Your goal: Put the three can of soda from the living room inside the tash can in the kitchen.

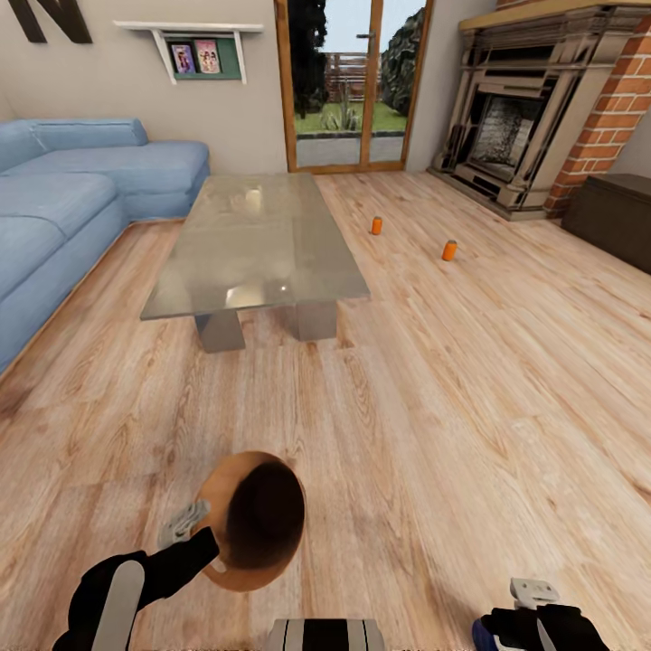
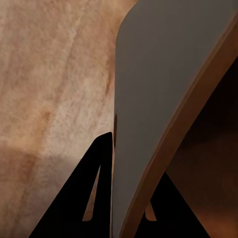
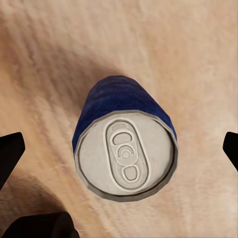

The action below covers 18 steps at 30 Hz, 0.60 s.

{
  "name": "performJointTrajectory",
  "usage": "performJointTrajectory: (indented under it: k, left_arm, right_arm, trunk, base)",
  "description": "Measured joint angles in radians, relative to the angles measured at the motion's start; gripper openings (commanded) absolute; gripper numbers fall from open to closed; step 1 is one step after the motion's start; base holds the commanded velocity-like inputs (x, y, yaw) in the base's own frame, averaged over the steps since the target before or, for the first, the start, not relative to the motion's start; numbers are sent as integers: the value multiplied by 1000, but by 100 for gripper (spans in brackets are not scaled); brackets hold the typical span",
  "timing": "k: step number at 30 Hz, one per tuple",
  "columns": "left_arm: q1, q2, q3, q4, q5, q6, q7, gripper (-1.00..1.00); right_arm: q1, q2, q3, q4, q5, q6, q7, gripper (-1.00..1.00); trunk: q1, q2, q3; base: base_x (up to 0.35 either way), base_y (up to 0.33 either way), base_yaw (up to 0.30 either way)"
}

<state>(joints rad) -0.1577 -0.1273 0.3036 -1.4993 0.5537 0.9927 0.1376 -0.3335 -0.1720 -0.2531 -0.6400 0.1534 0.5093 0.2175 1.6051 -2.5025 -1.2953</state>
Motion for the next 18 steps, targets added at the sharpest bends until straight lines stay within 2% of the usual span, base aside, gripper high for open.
performJointTrajectory:
  k: [3, 7, 11, 18]
  left_arm:
    - [0, 0, 0, -2, -8, 0, -24, -100]
    - [0, 0, 0, -4, 7, -1, -60, -100]
    - [0, 1, 1, -4, -6, 0, -74, -100]
    - [0, 1, 3, -5, -4, 0, -81, -100]
  right_arm:
    - [0, 0, 0, 1, 0, 0, -1, 100]
    - [1, 0, 0, 1, 0, 0, -1, 100]
    - [0, 0, 0, 2, 0, 0, -1, 100]
    - [0, 2, 0, 2, 0, 0, -1, 100]
  trunk:
    - [0, 0, -5]
    - [0, 0, -11]
    - [0, 0, -18]
    - [0, 0, -29]
  base:
    - [0, 0, 0]
    - [0, 0, 0]
    - [0, 0, 0]
    - [0, 0, 0]
